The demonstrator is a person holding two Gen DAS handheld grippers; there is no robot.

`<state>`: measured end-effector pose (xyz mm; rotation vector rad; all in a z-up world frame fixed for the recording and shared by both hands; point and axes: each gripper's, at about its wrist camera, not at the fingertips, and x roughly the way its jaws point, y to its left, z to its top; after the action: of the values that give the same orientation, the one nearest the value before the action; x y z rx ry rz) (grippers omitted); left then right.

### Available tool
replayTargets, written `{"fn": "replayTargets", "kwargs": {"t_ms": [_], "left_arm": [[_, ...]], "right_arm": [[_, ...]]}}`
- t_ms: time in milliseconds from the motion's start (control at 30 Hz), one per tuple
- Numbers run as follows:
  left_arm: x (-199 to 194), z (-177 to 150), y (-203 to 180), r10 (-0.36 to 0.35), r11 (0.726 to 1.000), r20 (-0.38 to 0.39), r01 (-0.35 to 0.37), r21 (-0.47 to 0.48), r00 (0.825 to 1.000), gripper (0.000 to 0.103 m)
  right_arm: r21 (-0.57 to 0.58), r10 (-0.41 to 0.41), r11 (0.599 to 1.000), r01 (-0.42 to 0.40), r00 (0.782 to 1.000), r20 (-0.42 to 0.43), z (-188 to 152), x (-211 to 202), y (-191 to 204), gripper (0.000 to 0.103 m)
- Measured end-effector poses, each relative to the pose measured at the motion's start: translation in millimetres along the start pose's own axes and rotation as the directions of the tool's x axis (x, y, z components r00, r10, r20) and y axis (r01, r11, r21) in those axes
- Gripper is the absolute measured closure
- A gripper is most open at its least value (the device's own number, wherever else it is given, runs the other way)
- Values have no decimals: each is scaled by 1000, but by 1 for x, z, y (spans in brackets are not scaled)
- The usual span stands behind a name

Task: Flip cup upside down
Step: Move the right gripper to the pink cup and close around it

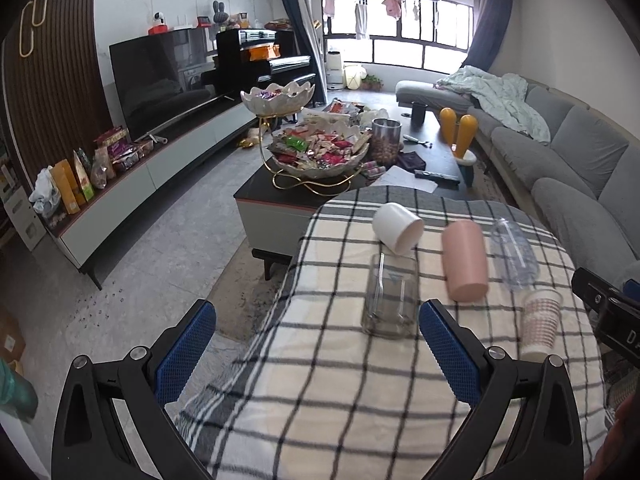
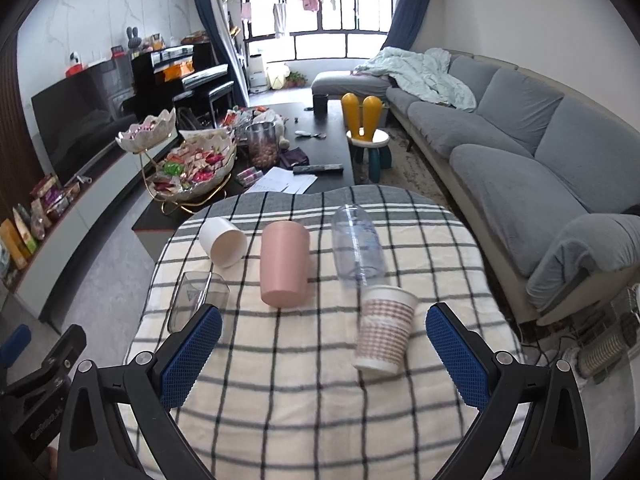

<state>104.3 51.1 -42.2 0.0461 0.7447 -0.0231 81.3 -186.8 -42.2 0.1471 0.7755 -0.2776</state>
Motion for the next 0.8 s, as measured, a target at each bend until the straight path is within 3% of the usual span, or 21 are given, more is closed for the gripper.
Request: {"fn": "replayTargets", "kwargs": {"t_ms": [467,800], "left_arm": [[99,31,14,59,998,-23,-59,-36,998,0],[146,35,6,76,996,-74,-79,-39,994,0]], "right_arm": [[2,-24,1000,24,994,-108,34,130,41,1],[-14,-63,998,61,972,-227,39,210,52,1]]}}
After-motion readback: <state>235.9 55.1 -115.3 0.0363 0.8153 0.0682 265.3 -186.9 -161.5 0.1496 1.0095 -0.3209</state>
